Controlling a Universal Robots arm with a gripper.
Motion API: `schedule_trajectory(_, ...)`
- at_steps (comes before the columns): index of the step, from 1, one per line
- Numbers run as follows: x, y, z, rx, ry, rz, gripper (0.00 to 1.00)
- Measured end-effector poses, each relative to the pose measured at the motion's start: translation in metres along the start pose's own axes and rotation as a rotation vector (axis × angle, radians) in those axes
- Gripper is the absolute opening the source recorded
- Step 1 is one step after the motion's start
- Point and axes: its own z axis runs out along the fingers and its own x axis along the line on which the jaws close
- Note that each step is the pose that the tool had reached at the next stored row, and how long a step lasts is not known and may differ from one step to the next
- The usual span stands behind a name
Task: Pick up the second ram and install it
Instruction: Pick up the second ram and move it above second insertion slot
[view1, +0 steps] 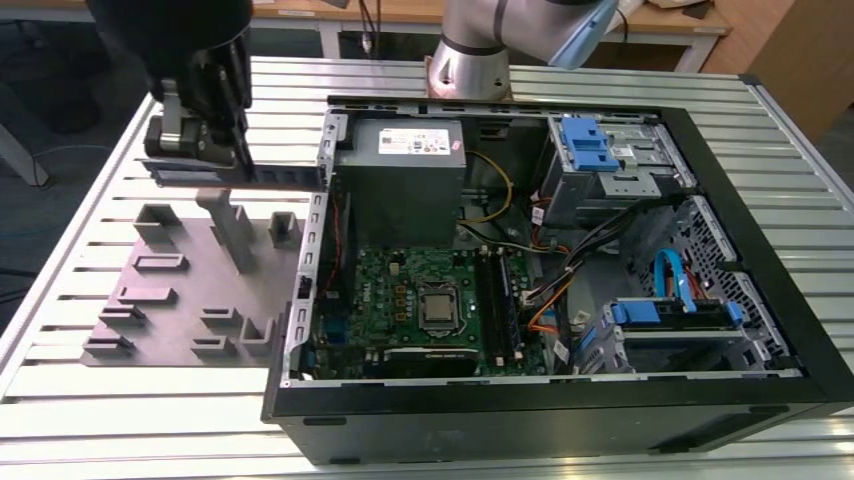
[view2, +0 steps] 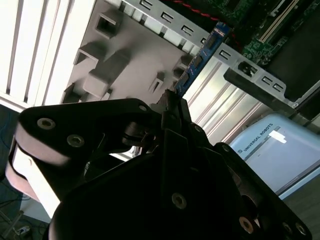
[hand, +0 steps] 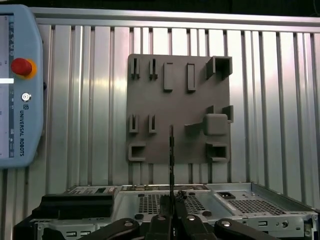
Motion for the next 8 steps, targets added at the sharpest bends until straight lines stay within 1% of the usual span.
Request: schedule_trajectory(8,-0.0003,-0.0161,-0.0010,-0.0017,0.0000,0.000,0.11)
